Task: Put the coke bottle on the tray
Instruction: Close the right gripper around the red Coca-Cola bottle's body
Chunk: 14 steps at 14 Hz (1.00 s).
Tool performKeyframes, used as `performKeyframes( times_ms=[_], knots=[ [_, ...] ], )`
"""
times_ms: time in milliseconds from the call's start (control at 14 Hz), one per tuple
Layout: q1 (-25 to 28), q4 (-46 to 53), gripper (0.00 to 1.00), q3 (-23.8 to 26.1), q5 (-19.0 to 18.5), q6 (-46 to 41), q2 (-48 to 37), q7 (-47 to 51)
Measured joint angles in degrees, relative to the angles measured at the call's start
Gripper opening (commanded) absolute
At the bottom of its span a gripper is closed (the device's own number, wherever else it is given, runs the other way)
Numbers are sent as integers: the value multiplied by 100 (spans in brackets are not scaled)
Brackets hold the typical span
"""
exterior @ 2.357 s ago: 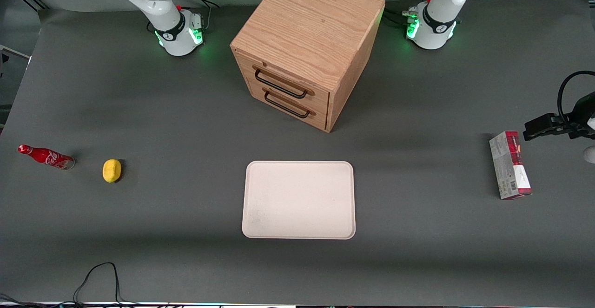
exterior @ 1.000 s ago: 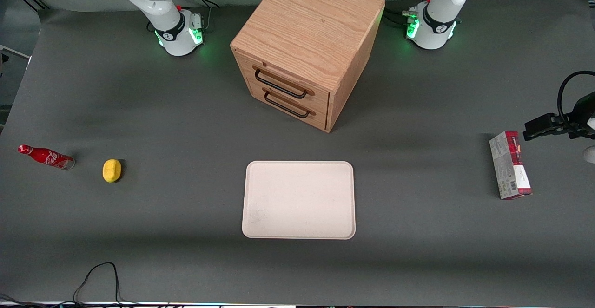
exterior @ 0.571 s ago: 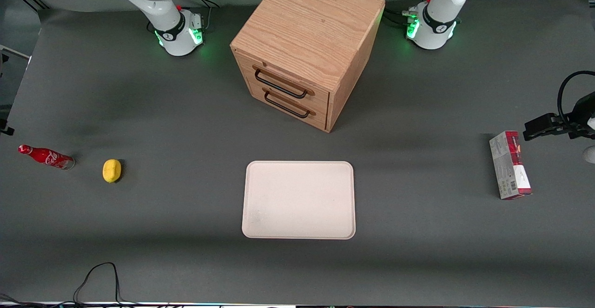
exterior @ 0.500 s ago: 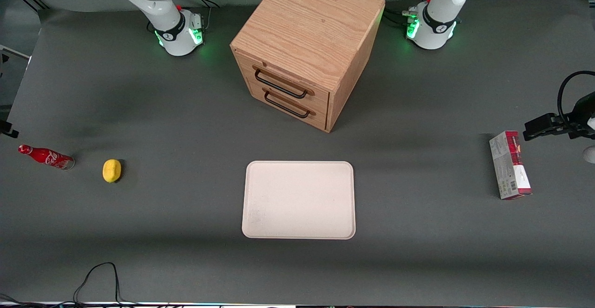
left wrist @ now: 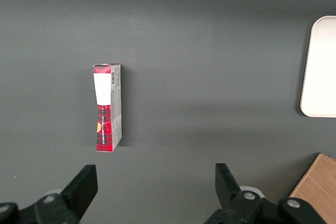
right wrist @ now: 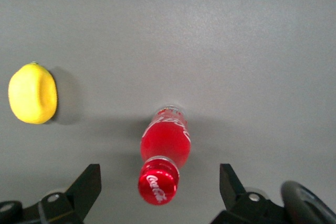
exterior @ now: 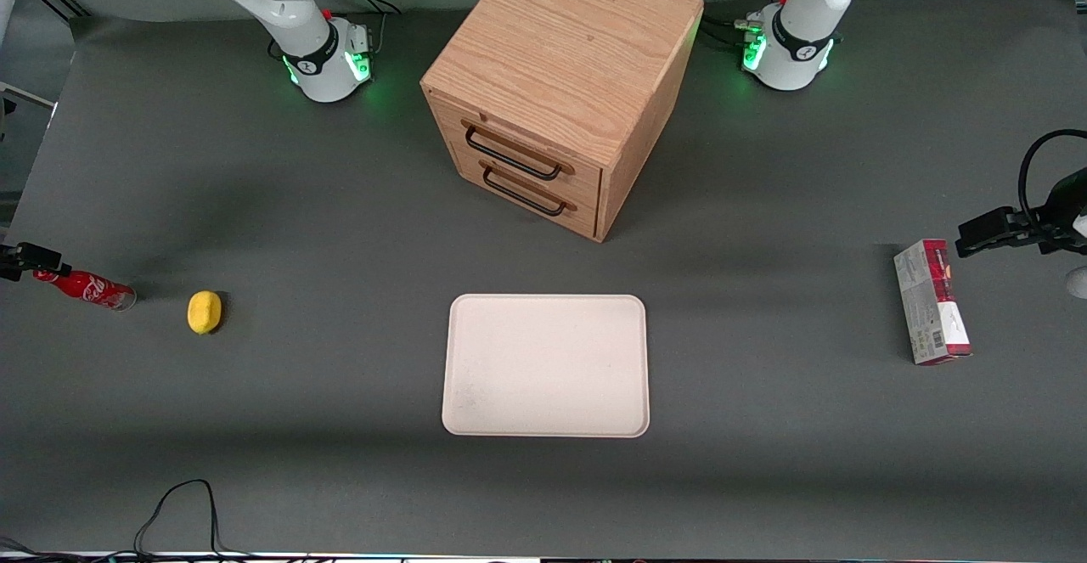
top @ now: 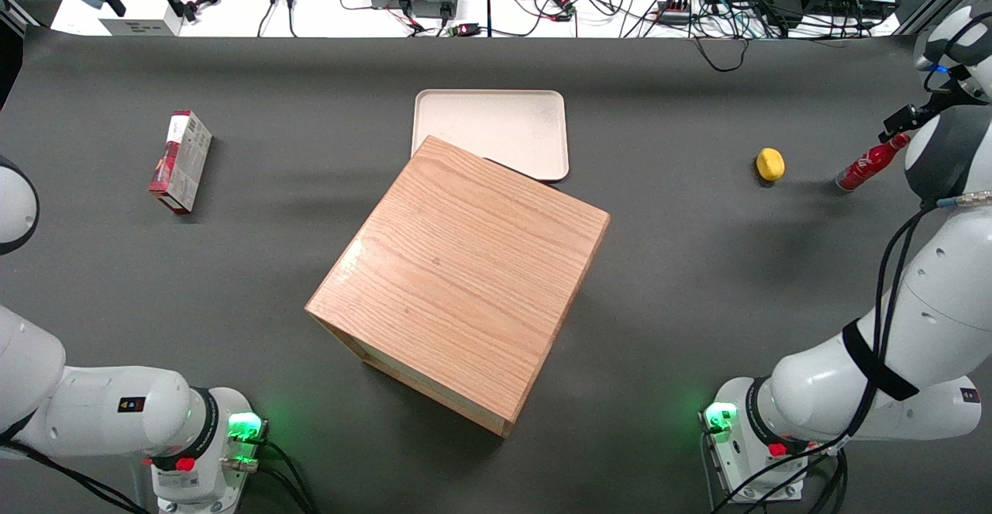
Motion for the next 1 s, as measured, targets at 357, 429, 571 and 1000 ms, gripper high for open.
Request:
performKeyframes(
  times_ms=[357, 429, 571, 1000],
  knots=[
    [-35, -158, 100, -15, 259, 186, 50, -293],
    [-33, -163, 96, -15, 266, 188, 50, -297],
    [-32, -167, 57, -15, 269, 188, 50, -310],
    [-26, -169, 9, -15, 272, 191, 49, -427]
  ],
)
